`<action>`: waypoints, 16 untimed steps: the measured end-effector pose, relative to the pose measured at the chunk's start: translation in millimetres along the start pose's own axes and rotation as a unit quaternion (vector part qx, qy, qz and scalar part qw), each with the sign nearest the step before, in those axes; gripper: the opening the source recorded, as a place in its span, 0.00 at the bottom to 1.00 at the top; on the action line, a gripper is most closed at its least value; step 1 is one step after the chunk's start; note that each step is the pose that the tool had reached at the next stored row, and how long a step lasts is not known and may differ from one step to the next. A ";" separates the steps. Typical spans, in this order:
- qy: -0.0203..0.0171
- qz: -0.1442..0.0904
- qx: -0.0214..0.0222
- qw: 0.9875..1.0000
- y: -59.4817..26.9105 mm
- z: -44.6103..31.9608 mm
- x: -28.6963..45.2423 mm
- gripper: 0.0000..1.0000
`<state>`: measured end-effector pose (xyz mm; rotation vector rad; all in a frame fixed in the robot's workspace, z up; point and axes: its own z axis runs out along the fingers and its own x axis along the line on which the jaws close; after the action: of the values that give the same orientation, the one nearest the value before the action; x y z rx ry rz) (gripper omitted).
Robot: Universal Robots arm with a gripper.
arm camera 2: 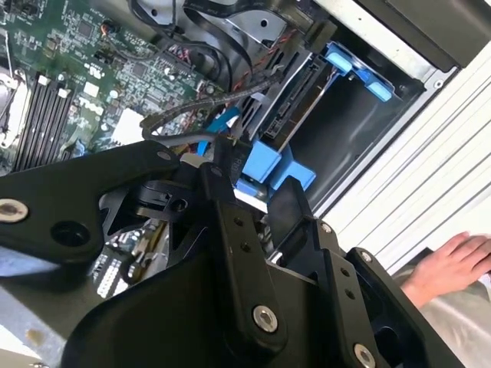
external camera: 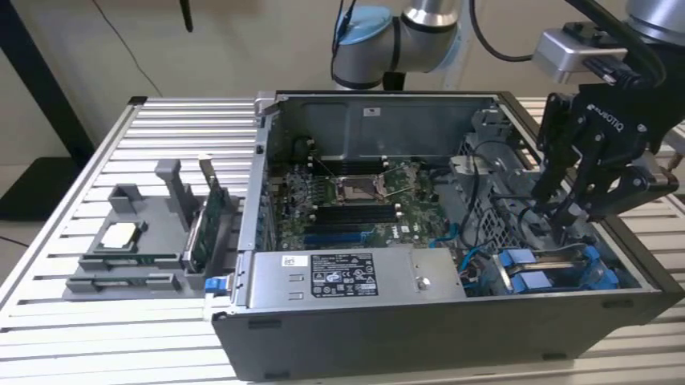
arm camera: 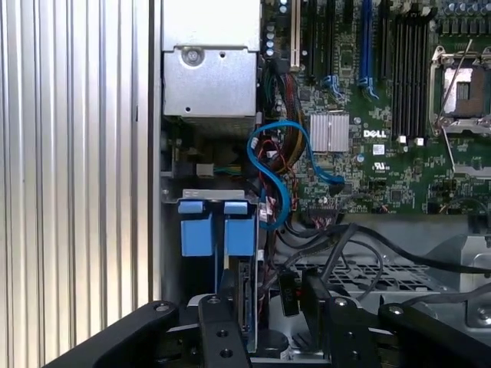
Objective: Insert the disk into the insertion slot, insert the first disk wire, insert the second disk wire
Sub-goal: 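Insert the first disk wire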
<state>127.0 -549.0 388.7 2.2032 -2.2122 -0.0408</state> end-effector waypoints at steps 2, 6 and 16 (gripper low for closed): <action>-0.001 0.000 0.000 1.000 0.0 0.2 -0.1 0.47; -0.005 0.000 0.000 1.000 0.2 0.8 -0.2 0.38; -0.022 -0.001 0.000 1.000 0.4 1.3 -0.2 0.28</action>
<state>126.6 -548.8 387.4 2.2256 -2.2327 -0.0884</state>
